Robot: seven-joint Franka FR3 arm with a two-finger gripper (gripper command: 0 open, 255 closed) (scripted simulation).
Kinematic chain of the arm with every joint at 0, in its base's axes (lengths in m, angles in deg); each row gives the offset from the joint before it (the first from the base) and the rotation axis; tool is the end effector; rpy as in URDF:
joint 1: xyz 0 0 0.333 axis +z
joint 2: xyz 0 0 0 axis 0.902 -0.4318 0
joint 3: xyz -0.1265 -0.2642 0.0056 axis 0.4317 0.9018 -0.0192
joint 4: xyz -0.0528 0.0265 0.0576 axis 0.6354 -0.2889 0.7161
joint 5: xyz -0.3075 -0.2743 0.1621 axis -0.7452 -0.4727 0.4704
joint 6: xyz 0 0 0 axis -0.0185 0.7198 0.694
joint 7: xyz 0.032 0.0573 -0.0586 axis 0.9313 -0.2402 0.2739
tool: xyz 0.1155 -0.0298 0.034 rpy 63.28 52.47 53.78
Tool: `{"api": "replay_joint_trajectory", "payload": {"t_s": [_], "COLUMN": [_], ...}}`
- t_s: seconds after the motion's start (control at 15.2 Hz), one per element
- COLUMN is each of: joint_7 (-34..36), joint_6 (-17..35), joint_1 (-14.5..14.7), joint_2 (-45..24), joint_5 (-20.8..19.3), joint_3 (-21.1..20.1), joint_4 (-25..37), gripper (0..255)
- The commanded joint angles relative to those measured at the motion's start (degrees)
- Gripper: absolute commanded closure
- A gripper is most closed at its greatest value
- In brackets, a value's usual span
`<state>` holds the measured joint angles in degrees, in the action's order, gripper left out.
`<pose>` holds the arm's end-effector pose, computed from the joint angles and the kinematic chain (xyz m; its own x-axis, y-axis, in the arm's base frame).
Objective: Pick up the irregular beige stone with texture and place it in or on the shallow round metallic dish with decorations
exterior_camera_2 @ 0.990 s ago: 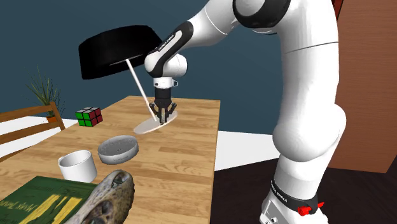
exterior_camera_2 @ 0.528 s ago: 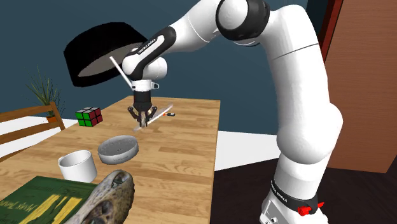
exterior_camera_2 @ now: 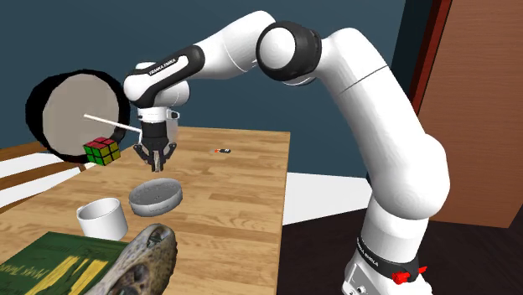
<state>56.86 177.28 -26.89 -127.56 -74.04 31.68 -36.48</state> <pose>0.4962 0.5752 0.2792 0.9907 0.0679 -0.1177 0.0570 -0.9940 -0.0939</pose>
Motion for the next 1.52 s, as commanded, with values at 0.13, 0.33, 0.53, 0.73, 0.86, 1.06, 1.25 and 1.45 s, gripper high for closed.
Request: {"api": "replay_joint_trajectory", "payload": {"t_s": [0.13, 0.33, 0.53, 0.73, 0.86, 1.06, 1.25, 1.45], "joint_7": [1.62, 1.49, 1.37, 1.25, 1.17, 1.14, 1.14, 1.14], "joint_6": [-0.62, 1.1, 2.75, 4.36, 5.39, 5.74, 5.74, 5.74], "joint_1": [2.04, 2.07, 2.11, 2.17, 2.22, 2.24, 2.24, 2.24], "joint_2": [-4.29, -5.17, -6.16, -7.22, -7.99, -8.3, -8.3, -8.3], "joint_5": [-0.74, -0.85, -0.97, -1.09, -1.18, -1.21, -1.21, -1.21], "joint_3": [0.15, 0.26, 0.37, 0.5, 0.59, 0.62, 0.62, 0.62], "joint_4": [5.0, 4.15, 3.46, 2.9, 2.63, 2.58, 2.58, 2.58], "gripper": [255, 255, 255, 255, 255, 255, 255, 0]}}
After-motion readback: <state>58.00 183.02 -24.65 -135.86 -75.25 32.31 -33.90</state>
